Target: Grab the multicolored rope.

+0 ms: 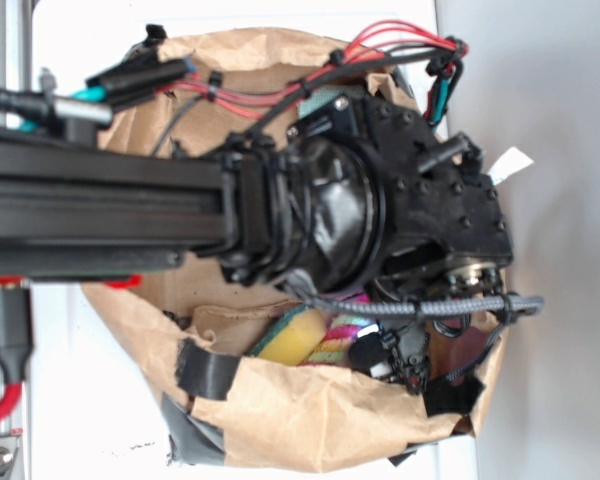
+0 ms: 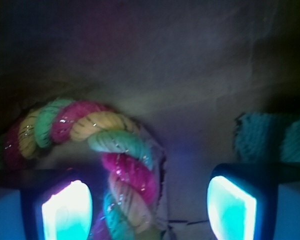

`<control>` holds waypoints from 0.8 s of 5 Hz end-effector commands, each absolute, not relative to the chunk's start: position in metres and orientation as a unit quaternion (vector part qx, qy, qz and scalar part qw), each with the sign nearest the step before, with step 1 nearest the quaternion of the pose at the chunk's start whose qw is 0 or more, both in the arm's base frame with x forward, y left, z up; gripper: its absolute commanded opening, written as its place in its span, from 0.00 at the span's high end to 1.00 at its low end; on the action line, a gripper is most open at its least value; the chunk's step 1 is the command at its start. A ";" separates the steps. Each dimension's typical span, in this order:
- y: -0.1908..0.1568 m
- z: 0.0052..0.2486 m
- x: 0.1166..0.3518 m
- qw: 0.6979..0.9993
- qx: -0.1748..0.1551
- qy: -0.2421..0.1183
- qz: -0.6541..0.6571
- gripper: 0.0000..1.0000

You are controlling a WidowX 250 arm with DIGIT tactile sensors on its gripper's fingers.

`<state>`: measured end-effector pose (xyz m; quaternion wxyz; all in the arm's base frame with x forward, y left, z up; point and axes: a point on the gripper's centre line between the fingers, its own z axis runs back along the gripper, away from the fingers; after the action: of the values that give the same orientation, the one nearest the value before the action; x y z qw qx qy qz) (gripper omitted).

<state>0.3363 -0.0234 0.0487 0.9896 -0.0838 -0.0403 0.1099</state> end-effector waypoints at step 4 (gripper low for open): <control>-0.029 0.059 0.337 0.988 -0.079 -0.035 0.130 0.00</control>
<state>0.3293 -0.0263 0.0440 0.9879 -0.0819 -0.0088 0.1314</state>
